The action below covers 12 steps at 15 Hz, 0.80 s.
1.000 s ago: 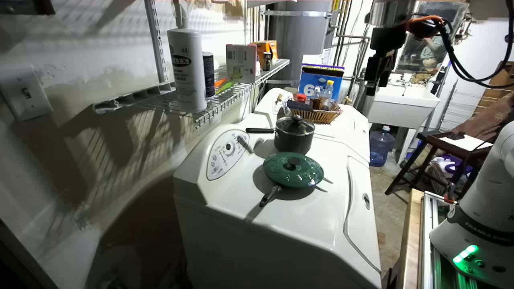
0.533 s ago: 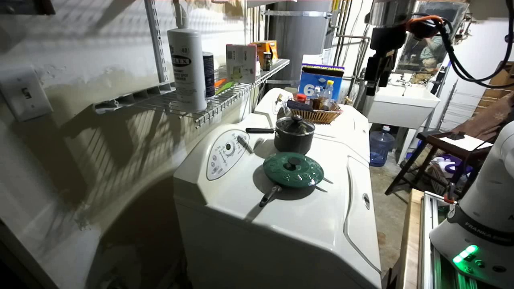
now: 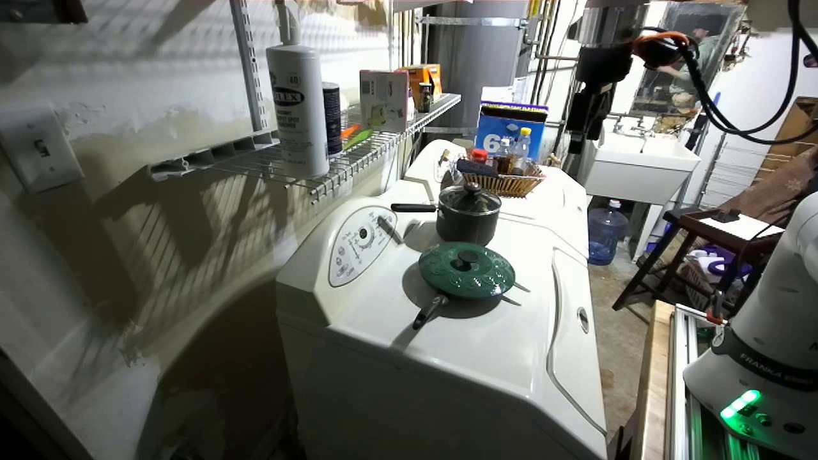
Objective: Move the green lid to the right
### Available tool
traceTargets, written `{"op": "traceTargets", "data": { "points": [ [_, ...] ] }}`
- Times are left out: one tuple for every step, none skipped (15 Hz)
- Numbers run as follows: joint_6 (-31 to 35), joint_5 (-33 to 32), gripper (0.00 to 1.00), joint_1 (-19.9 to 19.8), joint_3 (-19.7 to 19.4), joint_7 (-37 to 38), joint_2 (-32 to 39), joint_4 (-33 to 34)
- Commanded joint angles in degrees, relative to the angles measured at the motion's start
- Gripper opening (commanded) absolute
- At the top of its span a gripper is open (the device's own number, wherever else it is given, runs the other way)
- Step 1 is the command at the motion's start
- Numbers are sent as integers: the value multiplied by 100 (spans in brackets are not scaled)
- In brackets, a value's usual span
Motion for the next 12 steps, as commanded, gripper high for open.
{"op": "traceTargets", "data": {
  "points": [
    [389, -12, 100, 138, -72, -212, 811, 383],
    [512, -11, 100, 166, -73, -293, 992, 440],
    [688, 29, 100, 204, -87, -381, 1210, 509],
    [875, -12, 100, 203, -78, -389, 1413, 577],
    [994, 100, 100, 242, -133, -539, 1627, 655],
    [1114, 77, 100, 256, -142, -652, 1814, 712],
    [1239, 81, 100, 275, -160, -783, 1997, 775],
    [1369, 106, 100, 283, -174, -867, 2176, 841],
    [1475, 201, 100, 312, -197, -1031, 2352, 921],
    [1570, 235, 100, 327, -183, -1081, 2511, 999],
    [1653, 288, 100, 343, -172, -1122, 2662, 1080],
    [1706, 309, 100, 363, -143, -1144, 2815, 1166]
  ]
}}
